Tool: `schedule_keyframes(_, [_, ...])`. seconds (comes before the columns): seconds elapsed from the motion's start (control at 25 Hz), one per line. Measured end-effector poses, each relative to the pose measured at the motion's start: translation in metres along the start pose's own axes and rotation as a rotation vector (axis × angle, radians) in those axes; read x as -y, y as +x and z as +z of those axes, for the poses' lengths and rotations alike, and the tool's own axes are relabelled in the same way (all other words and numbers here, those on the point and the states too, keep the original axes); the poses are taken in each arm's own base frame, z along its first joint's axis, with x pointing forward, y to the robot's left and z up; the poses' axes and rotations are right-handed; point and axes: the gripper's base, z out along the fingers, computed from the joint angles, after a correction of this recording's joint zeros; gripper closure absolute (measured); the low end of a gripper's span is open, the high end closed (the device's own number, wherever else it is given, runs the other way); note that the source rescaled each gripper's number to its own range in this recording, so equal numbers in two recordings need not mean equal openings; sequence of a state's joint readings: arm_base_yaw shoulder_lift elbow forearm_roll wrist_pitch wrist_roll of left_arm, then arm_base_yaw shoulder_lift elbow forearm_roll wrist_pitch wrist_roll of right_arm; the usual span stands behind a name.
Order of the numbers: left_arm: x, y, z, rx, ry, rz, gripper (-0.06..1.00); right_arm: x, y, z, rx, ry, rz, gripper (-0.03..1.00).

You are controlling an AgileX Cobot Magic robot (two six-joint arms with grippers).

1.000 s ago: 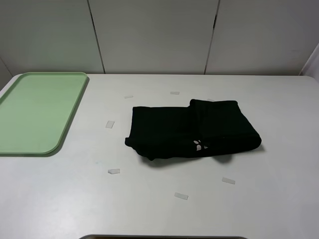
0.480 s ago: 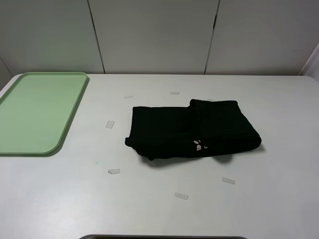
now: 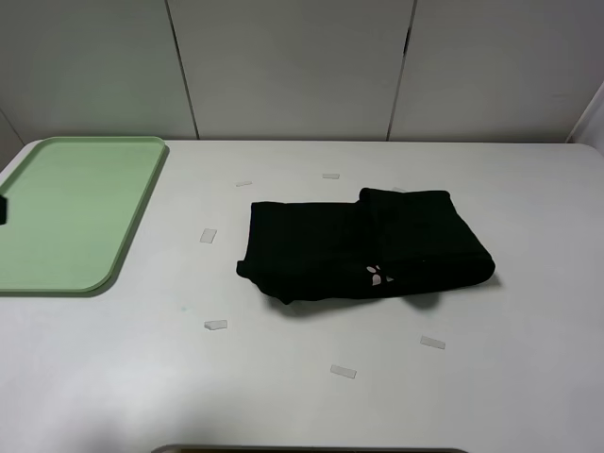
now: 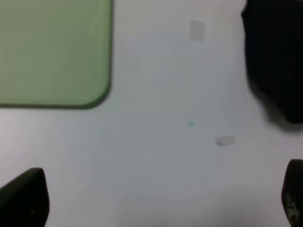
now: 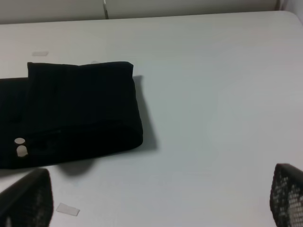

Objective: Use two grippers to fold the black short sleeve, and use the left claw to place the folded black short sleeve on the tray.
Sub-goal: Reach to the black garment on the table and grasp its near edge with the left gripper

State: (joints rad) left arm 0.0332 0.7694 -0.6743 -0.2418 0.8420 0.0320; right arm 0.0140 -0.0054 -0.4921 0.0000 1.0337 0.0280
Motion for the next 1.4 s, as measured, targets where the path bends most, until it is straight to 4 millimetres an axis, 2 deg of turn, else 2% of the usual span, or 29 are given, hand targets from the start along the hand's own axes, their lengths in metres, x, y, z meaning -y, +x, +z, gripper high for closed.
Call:
schedule_keyframes(0.16, [0.004,-0.03,0.052,-0.08,0.099,-0.014,-0.04,0.0,0.0,0.0,0.0,0.0,0.0,-0.03])
schedule_keyframes(0.32, [0.015,-0.042,0.11,-0.138,0.151,-0.026,-0.04,0.0,0.0,0.0,0.0,0.0,0.0,-0.03])
schedule_keyframes(0.52, [0.043,-0.04,0.175,-0.212,0.159,-0.016,-0.04,0.0,0.0,0.0,0.0,0.0,0.0,-0.03])
schedule_keyframes(0.8, [0.097,-0.02,0.242,-0.268,0.164,0.058,-0.04,0.0,0.0,0.0,0.0,0.0,0.0,-0.03])
schedule_keyframes(1.08, [0.135,-0.001,0.281,-0.272,0.161,0.063,-0.04,0.0,0.0,0.0,0.0,0.0,0.0,-0.03])
schedule_keyframes(1.4, [0.164,0.004,0.302,-0.218,0.174,0.066,-0.03,0.0,0.0,0.0,0.0,0.0,0.0,-0.03])
